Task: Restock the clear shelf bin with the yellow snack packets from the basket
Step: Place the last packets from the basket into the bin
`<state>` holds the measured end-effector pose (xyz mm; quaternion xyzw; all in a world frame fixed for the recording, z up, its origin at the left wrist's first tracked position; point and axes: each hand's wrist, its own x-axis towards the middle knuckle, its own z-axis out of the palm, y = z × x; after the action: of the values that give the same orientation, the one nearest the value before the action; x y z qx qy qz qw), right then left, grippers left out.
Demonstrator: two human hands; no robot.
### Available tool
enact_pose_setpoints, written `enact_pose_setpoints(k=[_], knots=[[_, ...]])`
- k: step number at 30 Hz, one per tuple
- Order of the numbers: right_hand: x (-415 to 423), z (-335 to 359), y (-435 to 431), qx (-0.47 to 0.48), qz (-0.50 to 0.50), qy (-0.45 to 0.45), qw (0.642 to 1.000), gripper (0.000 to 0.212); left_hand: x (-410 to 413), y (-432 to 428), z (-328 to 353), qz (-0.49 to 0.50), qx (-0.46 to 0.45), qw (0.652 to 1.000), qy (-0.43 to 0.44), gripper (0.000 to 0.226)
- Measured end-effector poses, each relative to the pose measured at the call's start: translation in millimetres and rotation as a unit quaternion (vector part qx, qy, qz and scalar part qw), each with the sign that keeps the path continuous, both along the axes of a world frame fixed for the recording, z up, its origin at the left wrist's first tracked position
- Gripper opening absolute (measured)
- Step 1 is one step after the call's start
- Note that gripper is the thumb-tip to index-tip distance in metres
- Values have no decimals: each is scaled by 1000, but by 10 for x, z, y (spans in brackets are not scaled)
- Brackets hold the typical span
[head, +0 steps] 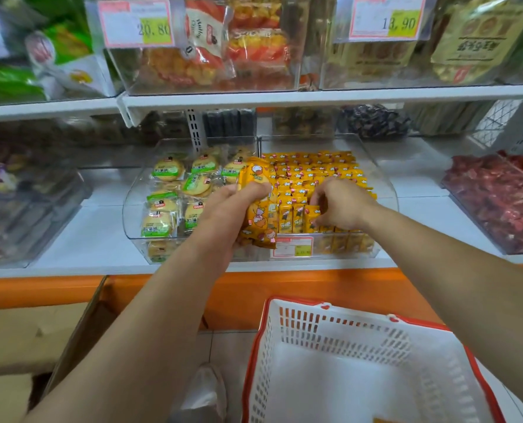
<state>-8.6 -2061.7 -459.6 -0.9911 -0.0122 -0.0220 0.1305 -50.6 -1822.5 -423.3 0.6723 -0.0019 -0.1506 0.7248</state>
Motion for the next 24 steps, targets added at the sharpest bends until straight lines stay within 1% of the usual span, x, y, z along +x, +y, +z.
enact_pose_setpoints(k=[5,7,8,9,11,13,16,17,18,20,21,23,24], knots=[[-61,13,15,-22,4,-8,1000,38,-35,-28,-2,-3,2,1000,5,44],[-171,83,-19,-7,-3,-38,999,37,-62,-64,0,-11,-3,1000,15,48],[-254,117,-36,23,-6,-62,998,33,-80,-89,-1,-18,-7,1000,20,50],[-358,145,-47,75,-9,-85,994,27,-94,-117,-6,-26,-12,999,27,52],[-621,180,-28,225,-12,-97,970,17,-124,-193,-26,-37,-19,998,45,54],[-905,179,22,373,-8,-48,926,18,-175,-295,-37,-52,-30,996,66,51],[-1228,137,75,513,-10,28,858,32,-275,-472,-32,-87,-55,991,88,43],[-1283,123,80,538,-16,37,842,37,-308,-525,-38,-99,-58,990,87,44],[-1318,116,58,544,-25,37,838,42,-347,-591,-45,-109,-60,988,87,48],[-1347,118,-10,534,-36,39,844,48,-408,-693,-70,-125,-68,986,88,53],[-1358,128,-52,540,-37,45,840,48,-434,-733,-79,-135,-75,984,89,50],[-1376,167,-139,573,-35,63,817,48,-460,-782,-94,-151,-91,980,91,38],[-1390,193,-178,587,-34,70,806,48,-464,-796,-95,-152,-94,980,93,37]])
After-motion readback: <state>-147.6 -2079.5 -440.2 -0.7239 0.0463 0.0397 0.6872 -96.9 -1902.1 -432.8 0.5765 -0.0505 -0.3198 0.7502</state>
